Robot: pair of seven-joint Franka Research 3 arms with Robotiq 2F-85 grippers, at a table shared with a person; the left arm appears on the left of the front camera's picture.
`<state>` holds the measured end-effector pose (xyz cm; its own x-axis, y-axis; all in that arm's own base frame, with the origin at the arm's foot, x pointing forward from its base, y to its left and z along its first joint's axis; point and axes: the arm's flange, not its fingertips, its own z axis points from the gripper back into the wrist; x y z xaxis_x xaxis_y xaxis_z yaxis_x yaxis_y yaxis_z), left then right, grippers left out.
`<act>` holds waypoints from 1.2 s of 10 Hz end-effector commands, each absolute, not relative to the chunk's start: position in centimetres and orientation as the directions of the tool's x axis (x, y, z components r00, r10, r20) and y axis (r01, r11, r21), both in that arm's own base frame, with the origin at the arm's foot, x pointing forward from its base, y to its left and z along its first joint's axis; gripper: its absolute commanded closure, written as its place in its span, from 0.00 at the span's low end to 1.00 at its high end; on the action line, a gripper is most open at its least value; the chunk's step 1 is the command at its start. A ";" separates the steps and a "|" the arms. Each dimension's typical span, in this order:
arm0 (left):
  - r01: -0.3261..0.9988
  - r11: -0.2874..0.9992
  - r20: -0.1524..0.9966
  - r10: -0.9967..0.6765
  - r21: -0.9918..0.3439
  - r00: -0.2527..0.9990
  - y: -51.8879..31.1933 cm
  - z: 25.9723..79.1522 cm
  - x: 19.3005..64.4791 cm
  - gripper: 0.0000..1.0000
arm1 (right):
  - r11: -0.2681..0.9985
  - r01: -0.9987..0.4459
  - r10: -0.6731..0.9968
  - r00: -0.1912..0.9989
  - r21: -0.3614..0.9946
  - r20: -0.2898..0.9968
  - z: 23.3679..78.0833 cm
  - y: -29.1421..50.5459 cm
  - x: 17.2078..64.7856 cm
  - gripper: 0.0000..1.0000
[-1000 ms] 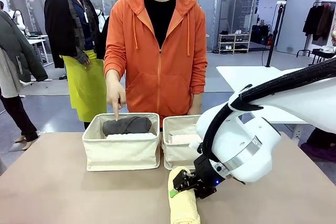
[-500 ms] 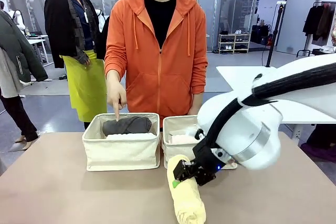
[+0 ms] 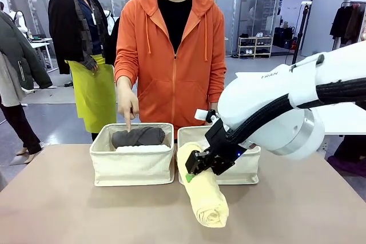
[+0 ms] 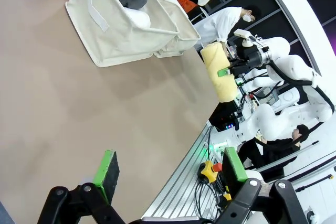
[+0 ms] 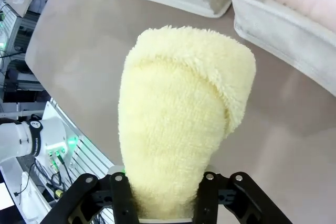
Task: Divide the towels into two baskets.
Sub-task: Pick up one hotel-folded towel from the bottom of the table and place it in the Fabric basket indicated by the person.
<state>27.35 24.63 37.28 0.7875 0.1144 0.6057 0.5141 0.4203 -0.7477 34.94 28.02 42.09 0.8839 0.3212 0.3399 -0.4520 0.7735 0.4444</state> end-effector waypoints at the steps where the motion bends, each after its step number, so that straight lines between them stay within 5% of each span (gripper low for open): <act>1: 0.505 0.425 0.601 0.125 -0.751 0.789 24.7 37.7 27.2 0.00 | 0.779 -0.427 0.307 0.898 0.459 0.315 40.3 27.9 35.2 0.83; 4: 0.505 0.425 0.601 0.125 -0.751 0.789 24.7 37.7 27.2 0.00 | 0.779 -0.427 0.307 0.898 0.459 0.315 40.3 27.9 35.2 0.83; 5: 0.505 0.425 0.601 0.125 -0.751 0.789 24.7 37.7 27.2 0.00 | 0.786 -0.419 0.312 0.904 0.455 0.293 39.9 27.3 35.4 0.63; 8: 0.505 0.425 0.601 0.125 -0.751 0.789 24.7 37.7 27.2 0.00 | 0.477 -0.850 0.776 0.526 0.222 0.348 48.5 34.2 38.2 0.63; 12: 0.505 0.425 0.601 0.125 -0.751 0.789 24.7 37.7 27.2 0.00 | 0.113 -0.993 0.985 0.106 -0.046 0.134 54.3 44.7 43.0 0.63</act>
<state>27.36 24.60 37.27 0.7878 0.1138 0.6053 0.5139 0.4201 -0.7480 40.64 41.12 54.02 0.2444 0.9546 0.1705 -0.9696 0.2431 0.0290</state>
